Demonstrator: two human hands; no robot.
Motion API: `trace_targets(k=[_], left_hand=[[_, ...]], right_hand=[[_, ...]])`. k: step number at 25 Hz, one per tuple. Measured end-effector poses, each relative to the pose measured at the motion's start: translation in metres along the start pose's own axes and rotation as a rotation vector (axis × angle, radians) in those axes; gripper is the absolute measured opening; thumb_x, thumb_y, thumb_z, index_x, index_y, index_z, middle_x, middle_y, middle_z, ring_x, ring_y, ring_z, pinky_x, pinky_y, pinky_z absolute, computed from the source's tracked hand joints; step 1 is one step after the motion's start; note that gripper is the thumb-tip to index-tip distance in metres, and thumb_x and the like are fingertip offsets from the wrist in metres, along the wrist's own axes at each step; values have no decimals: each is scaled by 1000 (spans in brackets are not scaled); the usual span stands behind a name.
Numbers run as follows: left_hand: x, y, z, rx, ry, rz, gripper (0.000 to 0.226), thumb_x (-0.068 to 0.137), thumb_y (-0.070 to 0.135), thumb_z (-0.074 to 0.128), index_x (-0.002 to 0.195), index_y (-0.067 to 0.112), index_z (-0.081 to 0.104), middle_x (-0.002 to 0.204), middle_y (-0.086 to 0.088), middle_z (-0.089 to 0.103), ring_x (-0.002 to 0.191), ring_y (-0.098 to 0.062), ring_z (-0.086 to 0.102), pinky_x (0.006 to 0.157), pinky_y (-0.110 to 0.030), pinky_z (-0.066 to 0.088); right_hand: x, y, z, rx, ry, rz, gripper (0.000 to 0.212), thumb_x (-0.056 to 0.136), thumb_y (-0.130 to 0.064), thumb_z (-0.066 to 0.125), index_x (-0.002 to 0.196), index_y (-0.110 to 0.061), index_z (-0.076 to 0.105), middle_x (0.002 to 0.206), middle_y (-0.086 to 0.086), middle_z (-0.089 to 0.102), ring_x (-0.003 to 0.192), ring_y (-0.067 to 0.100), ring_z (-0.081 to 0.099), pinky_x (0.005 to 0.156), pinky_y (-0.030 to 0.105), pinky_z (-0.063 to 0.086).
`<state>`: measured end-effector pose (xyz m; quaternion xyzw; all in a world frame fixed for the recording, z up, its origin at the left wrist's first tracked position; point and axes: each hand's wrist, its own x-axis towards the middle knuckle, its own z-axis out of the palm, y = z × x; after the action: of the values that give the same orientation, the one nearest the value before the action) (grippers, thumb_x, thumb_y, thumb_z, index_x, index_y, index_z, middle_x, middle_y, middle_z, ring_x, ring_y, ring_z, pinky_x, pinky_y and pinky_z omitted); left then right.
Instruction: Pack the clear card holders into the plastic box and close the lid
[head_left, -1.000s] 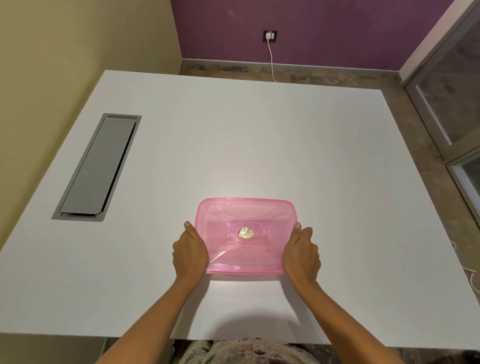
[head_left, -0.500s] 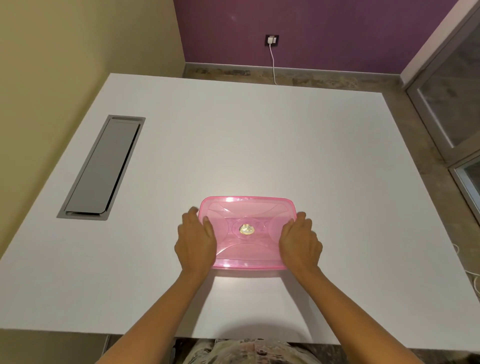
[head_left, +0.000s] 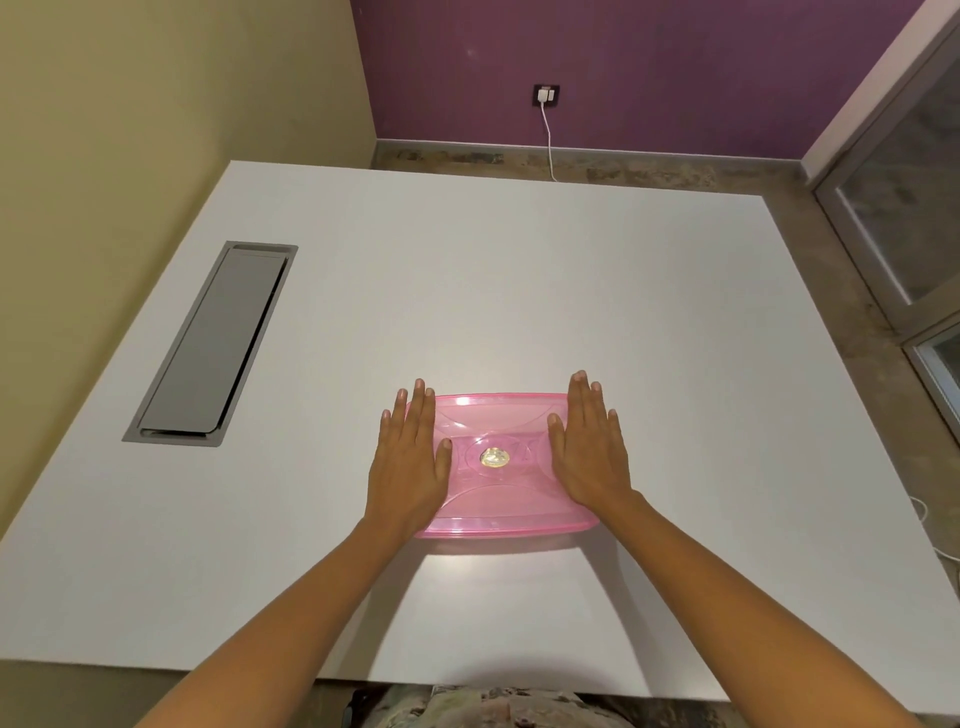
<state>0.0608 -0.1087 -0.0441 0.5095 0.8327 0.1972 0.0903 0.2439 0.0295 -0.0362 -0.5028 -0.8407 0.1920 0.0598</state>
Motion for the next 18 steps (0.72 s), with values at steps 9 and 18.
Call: trace_targets(k=[9, 18], left_hand=[[5, 1, -5, -63, -16, 32, 56, 101, 26, 29, 151, 15, 6, 161, 1, 2, 147, -15, -5, 122, -39, 2], [20, 8, -21, 11, 27, -34, 57, 102, 31, 24, 149, 7, 3, 160, -8, 2, 148, -20, -1, 122, -38, 0]], right_hand=[[-4, 2, 2, 103, 66, 6, 59, 102, -31, 29, 151, -9, 8, 162, 6, 7, 150, 19, 4, 123, 40, 9], [7, -2, -9, -109, 139, -125, 62, 102, -36, 26, 150, -5, 2, 161, 11, -1, 149, 22, -4, 122, 35, -5]])
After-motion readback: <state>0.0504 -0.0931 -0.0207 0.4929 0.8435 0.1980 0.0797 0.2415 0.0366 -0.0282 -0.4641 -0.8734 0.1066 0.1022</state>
